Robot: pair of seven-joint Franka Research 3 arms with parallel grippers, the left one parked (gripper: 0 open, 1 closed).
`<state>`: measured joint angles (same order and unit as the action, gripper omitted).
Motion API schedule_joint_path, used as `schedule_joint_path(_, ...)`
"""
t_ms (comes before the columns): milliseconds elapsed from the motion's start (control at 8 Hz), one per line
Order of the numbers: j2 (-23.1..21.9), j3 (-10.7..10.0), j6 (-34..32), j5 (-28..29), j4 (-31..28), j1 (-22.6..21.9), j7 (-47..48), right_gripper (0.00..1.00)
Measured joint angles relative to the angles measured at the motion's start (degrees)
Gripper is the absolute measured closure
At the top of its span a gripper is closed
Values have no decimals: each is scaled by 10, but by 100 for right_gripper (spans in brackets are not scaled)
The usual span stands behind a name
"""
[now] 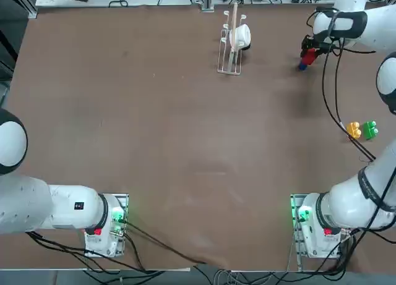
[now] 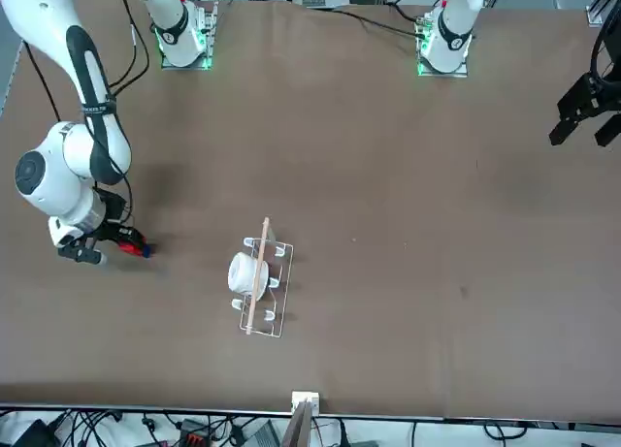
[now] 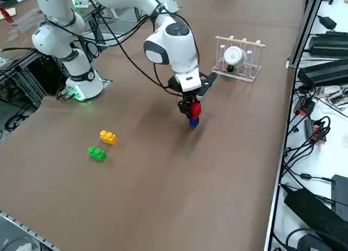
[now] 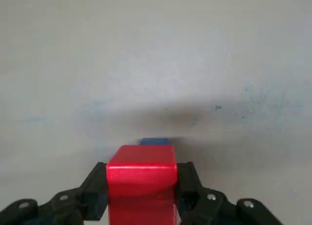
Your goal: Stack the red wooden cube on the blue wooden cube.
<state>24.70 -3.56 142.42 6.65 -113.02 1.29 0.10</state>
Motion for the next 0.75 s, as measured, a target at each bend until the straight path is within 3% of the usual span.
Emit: schedule_joint_path(750,-2,0,0,0,-2,1,0,30)
